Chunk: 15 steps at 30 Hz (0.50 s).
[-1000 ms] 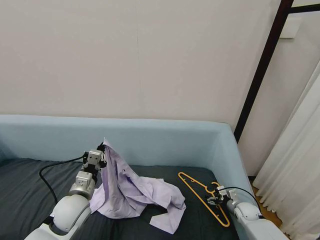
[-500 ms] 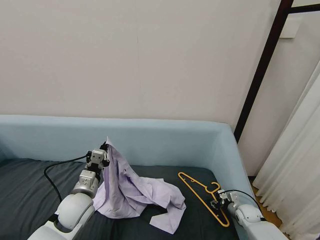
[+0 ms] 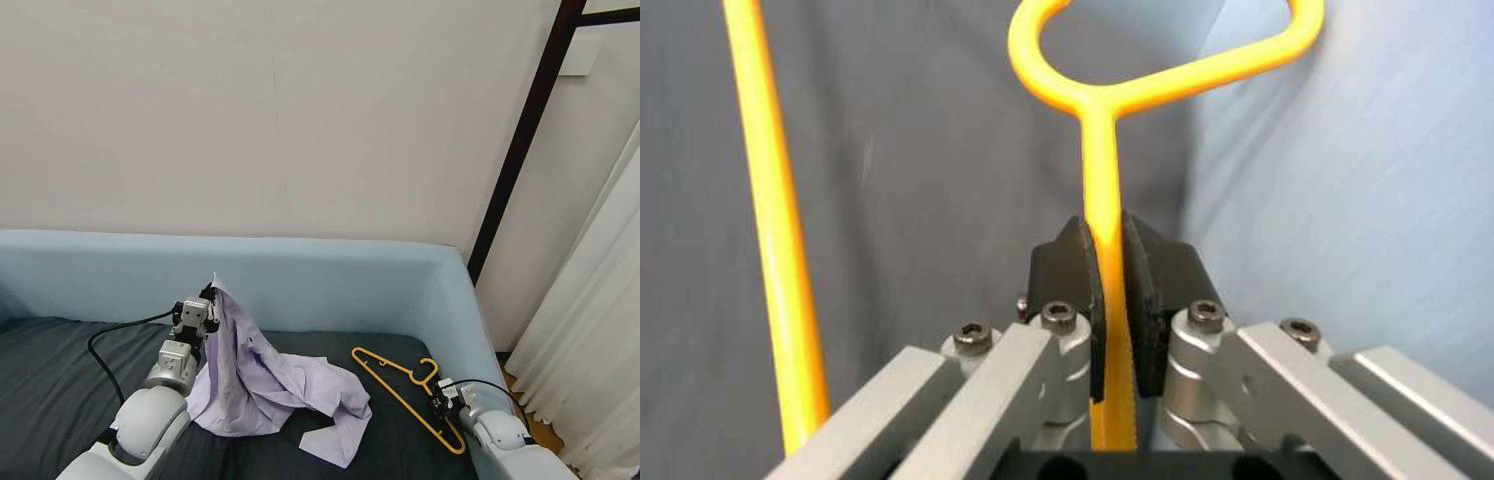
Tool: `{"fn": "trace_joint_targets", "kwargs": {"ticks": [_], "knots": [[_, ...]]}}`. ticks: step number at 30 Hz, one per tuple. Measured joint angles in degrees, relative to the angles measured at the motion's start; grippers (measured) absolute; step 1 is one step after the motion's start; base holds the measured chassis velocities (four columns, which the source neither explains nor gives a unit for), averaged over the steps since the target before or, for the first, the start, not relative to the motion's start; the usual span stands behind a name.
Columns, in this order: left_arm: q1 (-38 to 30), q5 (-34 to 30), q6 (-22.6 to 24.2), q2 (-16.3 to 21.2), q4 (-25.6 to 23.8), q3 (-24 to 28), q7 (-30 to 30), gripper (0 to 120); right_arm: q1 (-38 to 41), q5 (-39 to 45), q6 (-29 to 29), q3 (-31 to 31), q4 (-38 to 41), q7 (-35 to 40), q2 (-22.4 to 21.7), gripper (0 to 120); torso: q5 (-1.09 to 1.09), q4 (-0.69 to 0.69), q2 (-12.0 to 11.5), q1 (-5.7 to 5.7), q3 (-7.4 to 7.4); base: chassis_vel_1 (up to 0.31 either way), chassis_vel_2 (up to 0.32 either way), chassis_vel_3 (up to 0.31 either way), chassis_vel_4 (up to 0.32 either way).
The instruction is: Pick up the clothes from the sofa and hang them on the clothes hanger.
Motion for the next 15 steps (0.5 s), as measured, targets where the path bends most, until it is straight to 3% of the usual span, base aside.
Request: {"fn": "trace_joint_targets", "kwargs": {"ticks": [3, 4, 7, 9, 12, 15], "knots": [[0.37, 0.00, -0.01, 0.01, -0.28, -0.42, -0.03, 0, -3.02, -1.17, 1.65, 0.00, 10.62, 5.25, -2.14, 4, -0.01, 0.01, 0.00, 0.00, 0.00, 0.000, 0.000, 0.000, 0.000], [0.37, 0.00, -0.01, 0.01, -0.28, -0.42, -0.03, 0, -3.02, -1.17, 1.65, 0.00, 10.62, 5.25, -2.14, 4, -0.01, 0.01, 0.00, 0.00, 0.00, 0.000, 0.000, 0.000, 0.000], [0.82, -0.09, -0.01, 0.19, -0.60, -1.17, -0.05, 0, -8.83, -3.60, 6.02, 0.33, 24.68, 8.22, -6.12, 4, 0.00, -0.01, 0.00, 0.00, 0.00, 0.000, 0.000, 0.000, 0.000], [0.87, -0.16, -0.01, 0.30, -0.65, -1.28, -0.05, 0, -9.97, -4.61, 7.47, 0.41, 26.87, 8.24, -6.98, 4, 0.00, -0.02, 0.00, 0.00, 0.00, 0.000, 0.000, 0.000, 0.000], [0.91, -0.56, -0.01, 0.71, -0.82, -1.69, -0.05, 0, -14.49, -11.37, 15.60, 0.29, 34.74, 7.19, -10.76, 4, -0.01, -0.02, 0.00, 0.00, 0.00, 0.000, 0.000, 0.000, 0.000], [0.74, -0.95, 0.03, 0.71, -1.17, -1.73, 0.01, 0, -16.41, -18.78, 21.93, -0.10, 36.77, 6.75, -12.04, 4, 0.00, -0.02, 0.00, 0.00, 0.00, 0.000, 0.000, 0.000, 0.000]]}}
